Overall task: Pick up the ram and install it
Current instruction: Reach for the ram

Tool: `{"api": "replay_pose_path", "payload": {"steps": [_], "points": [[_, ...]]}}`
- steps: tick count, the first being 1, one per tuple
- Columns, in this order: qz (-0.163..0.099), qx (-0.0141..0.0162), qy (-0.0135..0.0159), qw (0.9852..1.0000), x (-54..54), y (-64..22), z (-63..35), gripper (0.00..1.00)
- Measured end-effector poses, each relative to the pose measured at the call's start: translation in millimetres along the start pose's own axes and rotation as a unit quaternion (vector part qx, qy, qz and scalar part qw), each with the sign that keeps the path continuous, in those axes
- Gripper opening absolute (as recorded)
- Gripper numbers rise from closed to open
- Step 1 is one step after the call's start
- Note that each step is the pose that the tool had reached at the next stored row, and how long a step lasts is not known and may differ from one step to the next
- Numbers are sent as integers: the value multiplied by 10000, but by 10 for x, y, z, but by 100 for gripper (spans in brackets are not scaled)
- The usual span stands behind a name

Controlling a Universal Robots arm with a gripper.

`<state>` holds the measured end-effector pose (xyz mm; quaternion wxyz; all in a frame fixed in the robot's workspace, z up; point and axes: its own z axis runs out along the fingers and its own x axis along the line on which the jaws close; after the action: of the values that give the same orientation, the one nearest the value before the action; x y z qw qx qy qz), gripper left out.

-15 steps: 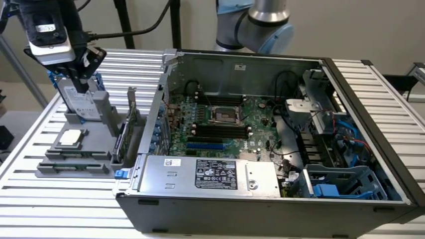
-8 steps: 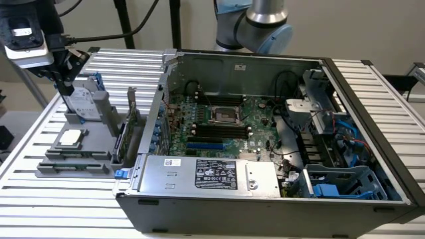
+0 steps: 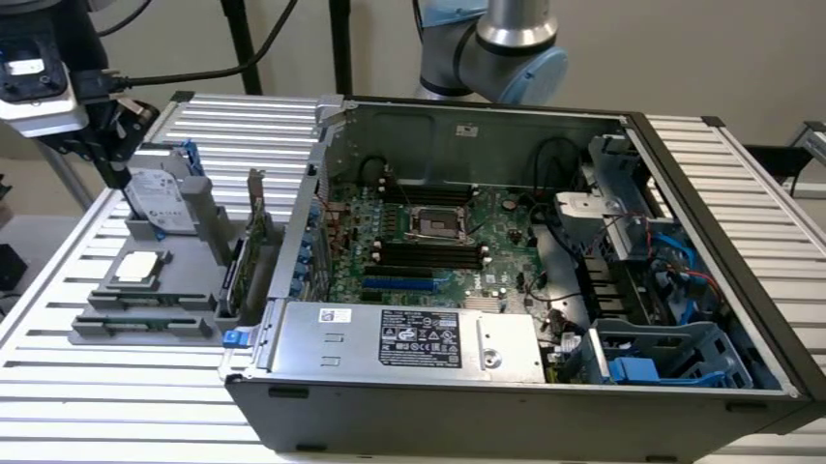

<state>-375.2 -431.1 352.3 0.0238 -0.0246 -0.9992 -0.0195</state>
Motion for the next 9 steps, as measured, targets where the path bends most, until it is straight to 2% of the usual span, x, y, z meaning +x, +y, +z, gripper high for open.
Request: {"api": "replay_pose_path", "payload": {"steps": [3,5,6,9], "points": [[-180,9,-1,9998,4,-1,1,11],[-288,14,-25,9996,6,0,1,11],[-325,14,-58,9995,7,0,2,11],[-362,12,-266,9990,28,-3,6,11]]}}
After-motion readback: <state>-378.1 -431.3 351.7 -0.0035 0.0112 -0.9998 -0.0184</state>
